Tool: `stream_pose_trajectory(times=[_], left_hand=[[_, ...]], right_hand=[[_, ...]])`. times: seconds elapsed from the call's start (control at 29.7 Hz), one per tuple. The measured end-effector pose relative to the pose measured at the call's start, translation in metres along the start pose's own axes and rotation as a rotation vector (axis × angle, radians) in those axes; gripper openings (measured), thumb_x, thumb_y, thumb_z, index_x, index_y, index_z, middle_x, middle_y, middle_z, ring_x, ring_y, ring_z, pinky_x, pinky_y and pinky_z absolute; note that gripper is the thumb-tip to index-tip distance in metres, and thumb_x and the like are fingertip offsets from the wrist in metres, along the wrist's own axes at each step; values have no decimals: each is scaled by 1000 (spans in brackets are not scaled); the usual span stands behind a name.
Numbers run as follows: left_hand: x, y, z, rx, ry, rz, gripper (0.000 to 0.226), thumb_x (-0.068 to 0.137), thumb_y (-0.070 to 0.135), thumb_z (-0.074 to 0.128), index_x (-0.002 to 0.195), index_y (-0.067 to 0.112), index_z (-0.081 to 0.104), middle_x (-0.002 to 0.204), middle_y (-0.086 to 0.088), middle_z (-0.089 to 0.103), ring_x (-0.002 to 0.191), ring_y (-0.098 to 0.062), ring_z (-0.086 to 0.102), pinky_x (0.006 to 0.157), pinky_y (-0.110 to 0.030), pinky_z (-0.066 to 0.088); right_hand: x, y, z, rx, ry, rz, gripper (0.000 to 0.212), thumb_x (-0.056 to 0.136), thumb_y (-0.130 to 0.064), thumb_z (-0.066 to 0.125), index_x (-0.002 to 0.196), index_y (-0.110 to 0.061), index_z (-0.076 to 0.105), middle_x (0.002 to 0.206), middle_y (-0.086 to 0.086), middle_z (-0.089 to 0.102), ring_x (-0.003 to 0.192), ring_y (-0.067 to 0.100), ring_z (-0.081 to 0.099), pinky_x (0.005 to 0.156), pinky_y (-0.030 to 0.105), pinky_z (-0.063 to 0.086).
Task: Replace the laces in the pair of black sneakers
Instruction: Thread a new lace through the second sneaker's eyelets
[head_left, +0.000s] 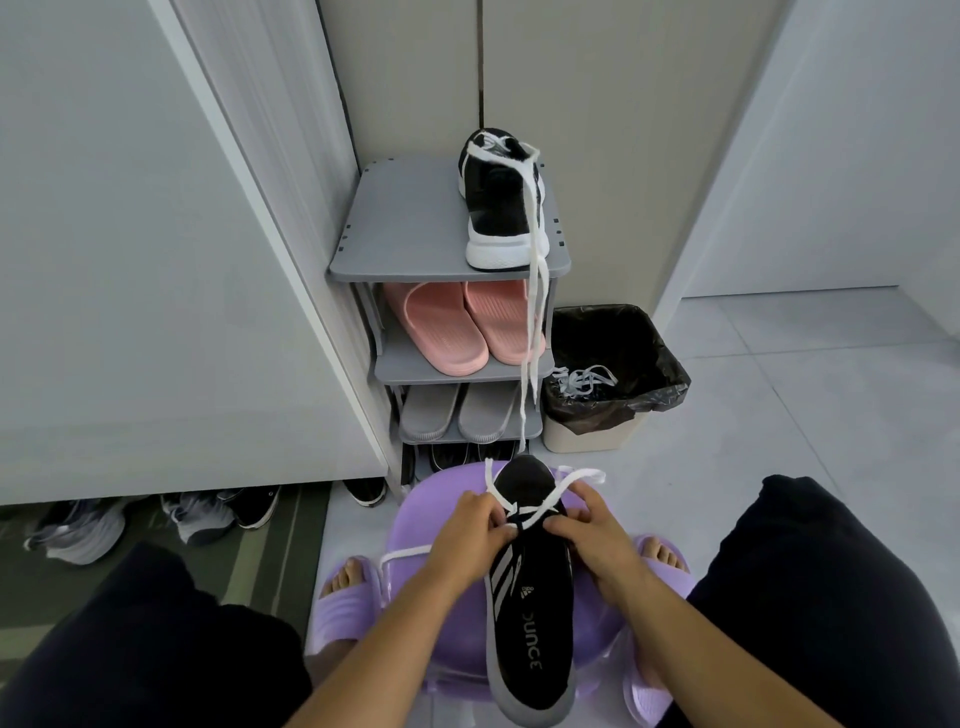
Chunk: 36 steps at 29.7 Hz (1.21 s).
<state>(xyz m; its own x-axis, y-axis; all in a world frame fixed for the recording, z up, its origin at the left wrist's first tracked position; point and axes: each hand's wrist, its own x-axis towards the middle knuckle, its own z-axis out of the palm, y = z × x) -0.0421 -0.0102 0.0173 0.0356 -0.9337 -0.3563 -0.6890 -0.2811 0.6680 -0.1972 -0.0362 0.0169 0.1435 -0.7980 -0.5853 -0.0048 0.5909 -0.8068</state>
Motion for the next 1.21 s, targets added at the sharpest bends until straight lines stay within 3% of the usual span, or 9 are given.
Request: stream_pose_trajectory(times=[0.07,0.2,0.3,0.4,0.47,0.57,0.67,0.94,1.21], left_hand=[[2,0,-2,-25,-25,-11,26,89,18,59,68,27,45,89,2,47,72,-11,47,65,-19,35],[-11,-26,-46,-252,-175,-131,24,90,2,53,73,15,43,67,0,51,54,-7,46,51,-14,39],[-22,-78,-98,198,-220,-250,22,84,-1,53,71,16,48,76,-6,63,60,-12,49,48,-14,34],[-32,-107,-127,611,-348,-465,16,83,0,55,95,5,65,104,-16,69,69,-16,54,48,-13,37],[-31,-106,-123,698,-267,-473,22,86,5,53,106,8,61,113,-12,65,86,-20,60,67,-22,47],[-21,-76,-87,225,2,-204,17,90,10,55,105,16,54,112,-3,58,84,-16,58,75,-24,46],[-16,-30,-38,-154,-26,7,29,90,8,58,119,8,52,117,-3,53,68,-5,52,60,-8,43],[2,-8,-12,-43,-34,47,13,90,13,55,79,18,50,87,2,53,73,-12,49,71,-24,41],[-12,-54,-61,-286,-185,-247,16,91,7,44,79,16,45,65,1,44,47,-8,35,47,-21,26]], right_hand=[[0,0,0,-22,-3,-10,58,81,9,56,133,-14,42,97,18,62,81,23,61,78,30,50],[-1,-2,-2,-46,-3,-38,64,82,10,57,134,-23,39,97,6,54,94,23,56,88,31,46],[0,-3,-3,-60,-9,-46,66,82,9,57,135,-24,37,96,3,52,98,23,54,81,26,47],[1,0,-5,-102,28,-48,62,82,6,60,135,-14,33,104,6,51,100,21,50,73,22,44],[2,2,-3,-119,41,-48,59,82,5,61,132,-10,34,111,10,49,100,20,49,70,17,43],[2,1,0,-172,47,-69,51,82,2,63,126,-9,40,111,10,49,94,18,49,68,14,43],[3,-2,0,-294,58,-166,37,81,0,65,113,-13,52,110,14,54,83,15,53,65,13,46],[12,-21,-9,-650,0,-394,31,81,-3,66,85,-34,62,101,4,48,80,2,50,75,3,40],[15,-17,-9,-783,-12,-382,27,80,-8,67,75,-32,55,97,-3,43,77,6,50,77,14,41]])
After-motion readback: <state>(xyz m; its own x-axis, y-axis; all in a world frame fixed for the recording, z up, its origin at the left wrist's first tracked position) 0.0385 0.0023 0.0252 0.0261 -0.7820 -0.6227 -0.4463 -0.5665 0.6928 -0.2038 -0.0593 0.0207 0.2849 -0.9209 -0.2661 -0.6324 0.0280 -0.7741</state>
